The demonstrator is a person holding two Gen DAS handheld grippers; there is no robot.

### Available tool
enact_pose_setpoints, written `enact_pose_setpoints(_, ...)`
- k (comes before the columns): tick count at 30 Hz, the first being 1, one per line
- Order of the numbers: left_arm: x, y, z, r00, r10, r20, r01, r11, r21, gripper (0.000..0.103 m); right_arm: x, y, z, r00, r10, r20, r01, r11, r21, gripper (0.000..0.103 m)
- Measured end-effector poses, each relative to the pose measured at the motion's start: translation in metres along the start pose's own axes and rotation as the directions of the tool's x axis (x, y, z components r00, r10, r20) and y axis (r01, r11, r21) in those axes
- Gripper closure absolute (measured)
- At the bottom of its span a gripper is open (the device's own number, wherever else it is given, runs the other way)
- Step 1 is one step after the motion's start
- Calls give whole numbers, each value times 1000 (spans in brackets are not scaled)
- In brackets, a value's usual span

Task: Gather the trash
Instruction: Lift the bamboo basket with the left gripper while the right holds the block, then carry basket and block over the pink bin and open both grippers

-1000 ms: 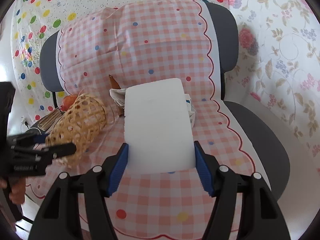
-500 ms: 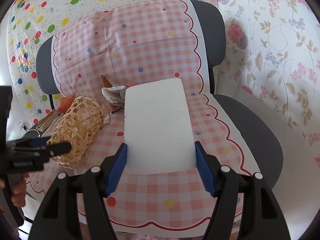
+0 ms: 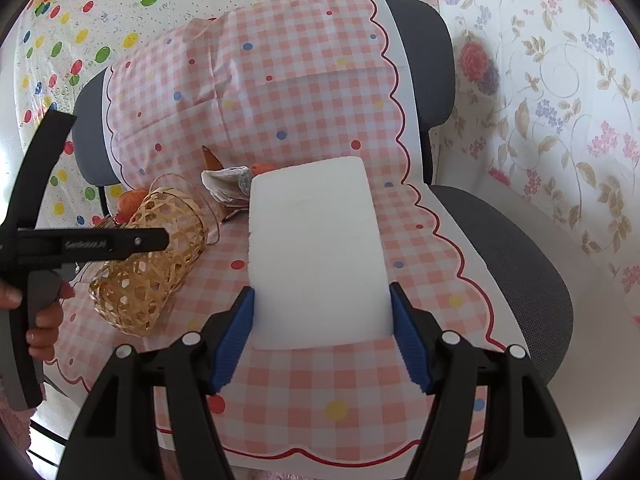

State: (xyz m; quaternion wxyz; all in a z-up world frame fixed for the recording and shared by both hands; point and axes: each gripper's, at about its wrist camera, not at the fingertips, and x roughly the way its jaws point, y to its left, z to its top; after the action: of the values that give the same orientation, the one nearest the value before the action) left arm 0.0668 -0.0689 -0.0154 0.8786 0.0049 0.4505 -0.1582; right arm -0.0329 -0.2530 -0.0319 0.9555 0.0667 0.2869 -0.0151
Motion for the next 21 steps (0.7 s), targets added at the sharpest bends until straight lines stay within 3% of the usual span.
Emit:
enact_pose_setpoints(9, 0, 2, -2, 1000, -27, 10, 27, 1000, -8, 26, 1, 1, 1, 1000, 3, 0, -3, 1000, 1, 38)
enact_pose_setpoints(16, -33, -3, -25, 989, -93, 116, 91, 995, 30, 27, -6, 0, 3, 1000, 27, 10, -28, 999, 32, 38)
enact_pose_setpoints(21, -58, -17, -48, 977, -99, 190, 84, 993, 86, 27, -22, 3, 1, 999, 27, 31, -28, 999, 37, 38)
